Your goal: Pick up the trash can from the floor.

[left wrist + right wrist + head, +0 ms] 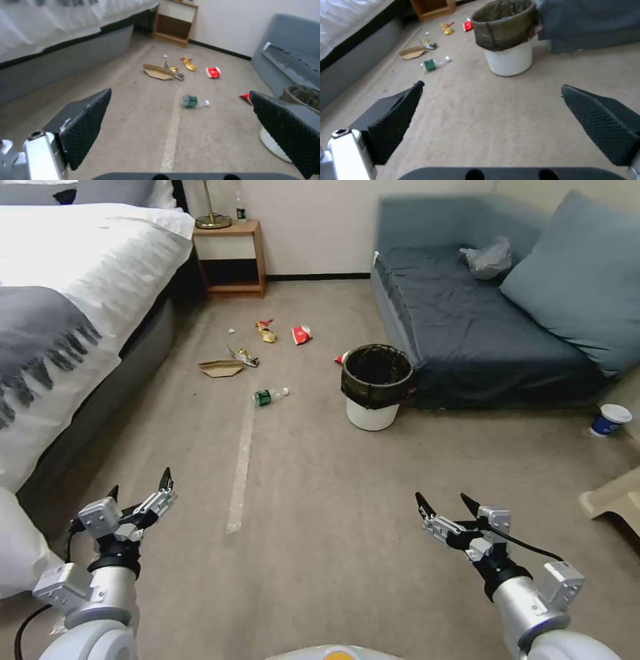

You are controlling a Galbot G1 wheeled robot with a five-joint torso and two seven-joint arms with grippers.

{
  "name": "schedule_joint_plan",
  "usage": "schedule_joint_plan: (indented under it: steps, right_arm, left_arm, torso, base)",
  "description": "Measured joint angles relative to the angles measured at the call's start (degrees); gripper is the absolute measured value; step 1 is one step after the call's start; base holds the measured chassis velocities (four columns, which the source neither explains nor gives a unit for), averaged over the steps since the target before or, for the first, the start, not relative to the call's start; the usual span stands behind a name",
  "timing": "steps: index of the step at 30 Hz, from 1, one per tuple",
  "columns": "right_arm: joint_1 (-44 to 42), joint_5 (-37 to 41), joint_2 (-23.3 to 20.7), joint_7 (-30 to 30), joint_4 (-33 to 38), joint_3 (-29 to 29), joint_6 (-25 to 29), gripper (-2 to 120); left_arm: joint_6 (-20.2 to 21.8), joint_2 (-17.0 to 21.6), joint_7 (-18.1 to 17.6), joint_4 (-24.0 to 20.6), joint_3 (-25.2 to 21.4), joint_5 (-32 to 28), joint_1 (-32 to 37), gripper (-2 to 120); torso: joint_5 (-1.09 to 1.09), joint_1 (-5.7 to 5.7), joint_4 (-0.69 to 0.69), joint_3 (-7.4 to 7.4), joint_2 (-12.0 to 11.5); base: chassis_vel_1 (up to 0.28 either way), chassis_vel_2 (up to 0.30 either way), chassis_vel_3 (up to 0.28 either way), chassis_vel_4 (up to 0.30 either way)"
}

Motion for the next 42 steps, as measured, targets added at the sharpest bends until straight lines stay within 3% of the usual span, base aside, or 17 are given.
schedule_joint_plan:
  steps: [29,42]
  right_arm:
    - [0.8,1.5,-0.3,0.0,-1.2,0.4,0.1,100]
    - [0.9,2.3,-0.2,-0.5,-2.1,0.6,2.8,100]
  left_arm:
    - [-0.7,-0.1,0.5,0.6,0.3,-0.1,-0.3,100]
    - [-0.1,-0.2,0.9,0.5,0.5,-0.4,-0.4,100]
  torso:
    - [0.0,0.01,0.0,0.0,0.0]
    - [0.0,0.0,-0.01,0.0,0.0]
  base:
    - [-0.032,-0.035,-0.03,-0.031]
    - [0.0,0.0,0.0,0.0]
